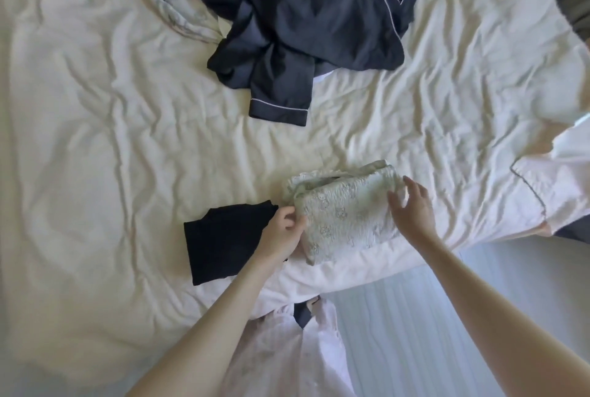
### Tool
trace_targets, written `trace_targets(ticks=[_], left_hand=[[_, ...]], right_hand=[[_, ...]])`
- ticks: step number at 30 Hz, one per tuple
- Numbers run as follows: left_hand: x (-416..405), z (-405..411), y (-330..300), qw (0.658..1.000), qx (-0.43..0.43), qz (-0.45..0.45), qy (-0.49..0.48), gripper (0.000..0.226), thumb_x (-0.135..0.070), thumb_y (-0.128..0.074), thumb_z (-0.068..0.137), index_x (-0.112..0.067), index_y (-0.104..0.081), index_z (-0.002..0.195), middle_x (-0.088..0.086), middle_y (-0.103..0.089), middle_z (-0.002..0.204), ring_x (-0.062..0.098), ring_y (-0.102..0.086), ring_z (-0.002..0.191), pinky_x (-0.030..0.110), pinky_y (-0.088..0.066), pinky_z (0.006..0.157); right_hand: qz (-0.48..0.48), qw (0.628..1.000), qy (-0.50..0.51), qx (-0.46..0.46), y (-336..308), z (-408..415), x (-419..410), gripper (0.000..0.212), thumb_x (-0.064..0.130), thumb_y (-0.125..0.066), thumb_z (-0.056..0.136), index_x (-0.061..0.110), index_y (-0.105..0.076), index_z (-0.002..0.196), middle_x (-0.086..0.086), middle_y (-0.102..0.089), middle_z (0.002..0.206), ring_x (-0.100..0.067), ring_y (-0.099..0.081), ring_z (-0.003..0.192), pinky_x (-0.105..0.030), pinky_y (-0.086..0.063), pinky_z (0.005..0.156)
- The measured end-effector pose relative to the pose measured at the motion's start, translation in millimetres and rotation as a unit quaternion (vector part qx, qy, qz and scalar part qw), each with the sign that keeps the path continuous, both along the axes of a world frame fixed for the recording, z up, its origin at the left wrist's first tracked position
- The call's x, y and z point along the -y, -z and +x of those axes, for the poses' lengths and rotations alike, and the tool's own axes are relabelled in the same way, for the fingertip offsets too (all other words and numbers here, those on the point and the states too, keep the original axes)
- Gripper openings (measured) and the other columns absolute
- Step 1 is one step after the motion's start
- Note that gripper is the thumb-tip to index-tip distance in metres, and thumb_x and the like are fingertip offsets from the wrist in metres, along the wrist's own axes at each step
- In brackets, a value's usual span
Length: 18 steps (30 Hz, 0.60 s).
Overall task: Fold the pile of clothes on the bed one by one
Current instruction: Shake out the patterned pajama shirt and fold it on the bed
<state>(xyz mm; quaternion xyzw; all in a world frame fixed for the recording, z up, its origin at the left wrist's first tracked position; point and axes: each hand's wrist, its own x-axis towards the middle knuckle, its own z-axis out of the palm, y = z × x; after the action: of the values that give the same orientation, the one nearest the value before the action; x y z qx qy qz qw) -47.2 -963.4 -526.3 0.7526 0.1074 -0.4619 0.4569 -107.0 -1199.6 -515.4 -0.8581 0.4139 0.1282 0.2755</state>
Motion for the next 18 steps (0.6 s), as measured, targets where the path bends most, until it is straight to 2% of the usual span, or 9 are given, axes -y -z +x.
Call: trace_targets(ticks=[2, 5, 8, 10, 13, 18], left_hand=[[-20, 7, -24, 0.993, 0.083, 0.013, 0.088, 0.051, -0.045, -0.048, 0.094, -0.023, -0.040, 0.138, -0.009, -0.053, 0.121, -0.001, -0.054, 0.098, 0.016, -0.043, 0.080], [-58, 17, -60, 0.957, 0.225, 0.043, 0.176, 0.050, -0.039, -0.048, 0.096, -0.024, -0.036, 0.142, -0.008, -0.042, 0.141, 0.007, -0.044, 0.125, 0.016, -0.031, 0.095], [-96, 27, -91, 0.917, 0.322, 0.086, 0.218, 0.051, -0.035, -0.049, 0.095, -0.021, -0.036, 0.143, -0.003, -0.037, 0.147, 0.013, -0.033, 0.135, 0.024, -0.029, 0.107], [-120, 29, -111, 0.896, 0.357, 0.115, 0.238, 0.053, -0.036, -0.050, 0.095, -0.020, -0.036, 0.144, 0.000, -0.033, 0.150, 0.015, -0.028, 0.139, 0.031, -0.027, 0.111], [-152, 22, -137, 0.873, 0.402, 0.130, 0.246, 0.054, -0.036, -0.051, 0.094, -0.020, -0.037, 0.144, 0.002, -0.032, 0.150, 0.016, -0.025, 0.140, 0.031, -0.023, 0.111], [-207, -17, -166, 0.859, 0.437, 0.129, 0.233, 0.054, -0.036, -0.053, 0.093, -0.019, -0.040, 0.142, 0.004, -0.031, 0.152, 0.020, -0.024, 0.142, 0.029, -0.019, 0.113]], right_hand=[[-0.031, 0.995, -0.090, 0.018, -21, -2, -20, 0.057, 0.031, -0.052, 0.095, 0.011, -0.033, 0.145, -0.015, -0.033, 0.150, -0.032, -0.033, 0.136, -0.046, -0.030, 0.109], [-0.046, 0.980, -0.193, 0.030, -49, 0, -55, 0.061, 0.037, -0.051, 0.095, 0.015, -0.029, 0.147, -0.011, -0.028, 0.153, -0.028, -0.025, 0.142, -0.047, -0.022, 0.115], [-0.058, 0.964, -0.254, 0.058, -76, 5, -96, 0.063, 0.042, -0.050, 0.094, 0.019, -0.028, 0.148, -0.006, -0.027, 0.155, -0.023, -0.021, 0.144, -0.043, -0.010, 0.119], [-0.051, 0.957, -0.275, 0.076, -94, 6, -126, 0.063, 0.045, -0.047, 0.095, 0.023, -0.024, 0.149, -0.002, -0.022, 0.157, -0.019, -0.016, 0.145, -0.042, -0.007, 0.119], [-0.036, 0.951, -0.284, 0.114, -120, 2, -170, 0.062, 0.046, -0.046, 0.094, 0.025, -0.025, 0.149, 0.001, -0.020, 0.157, -0.016, -0.012, 0.146, -0.040, -0.004, 0.119], [-0.043, 0.937, -0.309, 0.156, -150, -27, -233, 0.063, 0.047, -0.047, 0.093, 0.026, -0.024, 0.149, 0.002, -0.020, 0.157, -0.015, -0.009, 0.147, -0.041, -0.002, 0.120]])
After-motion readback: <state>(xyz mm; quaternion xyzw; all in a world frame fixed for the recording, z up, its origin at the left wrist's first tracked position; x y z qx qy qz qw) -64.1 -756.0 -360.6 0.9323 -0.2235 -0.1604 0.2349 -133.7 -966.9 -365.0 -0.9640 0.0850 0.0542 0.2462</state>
